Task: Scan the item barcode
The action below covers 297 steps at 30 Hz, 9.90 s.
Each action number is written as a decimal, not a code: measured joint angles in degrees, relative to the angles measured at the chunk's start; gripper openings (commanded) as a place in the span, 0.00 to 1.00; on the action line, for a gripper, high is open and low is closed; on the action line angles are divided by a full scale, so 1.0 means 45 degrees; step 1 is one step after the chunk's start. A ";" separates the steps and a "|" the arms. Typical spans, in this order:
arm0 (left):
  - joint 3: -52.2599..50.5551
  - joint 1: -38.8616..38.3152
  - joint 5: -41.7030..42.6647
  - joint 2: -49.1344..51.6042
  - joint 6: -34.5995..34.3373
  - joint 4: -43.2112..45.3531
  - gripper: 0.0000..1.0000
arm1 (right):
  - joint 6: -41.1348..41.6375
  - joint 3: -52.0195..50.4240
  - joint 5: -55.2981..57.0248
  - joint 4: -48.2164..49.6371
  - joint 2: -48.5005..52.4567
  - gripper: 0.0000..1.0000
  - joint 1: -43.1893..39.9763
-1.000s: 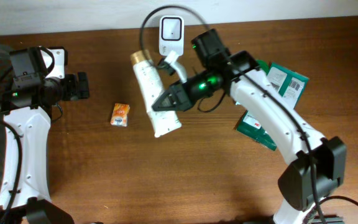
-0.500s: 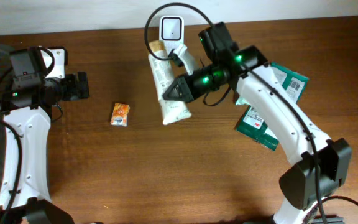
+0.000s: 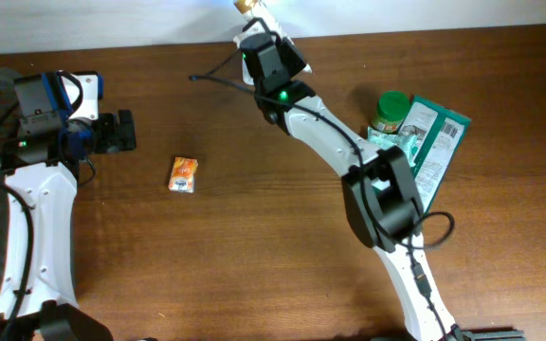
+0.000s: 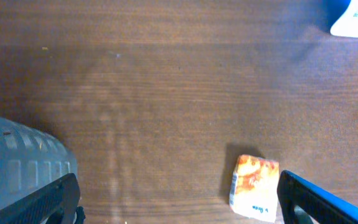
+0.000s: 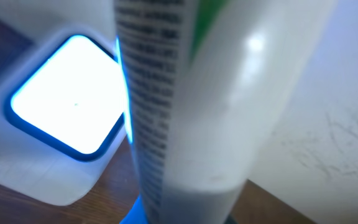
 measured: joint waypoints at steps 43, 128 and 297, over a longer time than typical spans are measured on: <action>0.0000 0.0000 0.0005 0.0000 0.0000 -0.0005 0.99 | 0.8524 -0.7495 -0.7830 -1.2342 -0.5455 0.41 -0.5178; -0.0005 0.0010 0.0005 0.0000 0.0000 -0.0005 0.99 | 0.6154 -0.5503 -2.2649 -0.9510 -0.4896 0.04 -0.1477; -0.0010 0.0000 0.0010 0.0015 0.0000 0.0010 0.99 | 0.5484 -2.6044 -1.0146 0.0763 -3.0983 0.98 -0.5241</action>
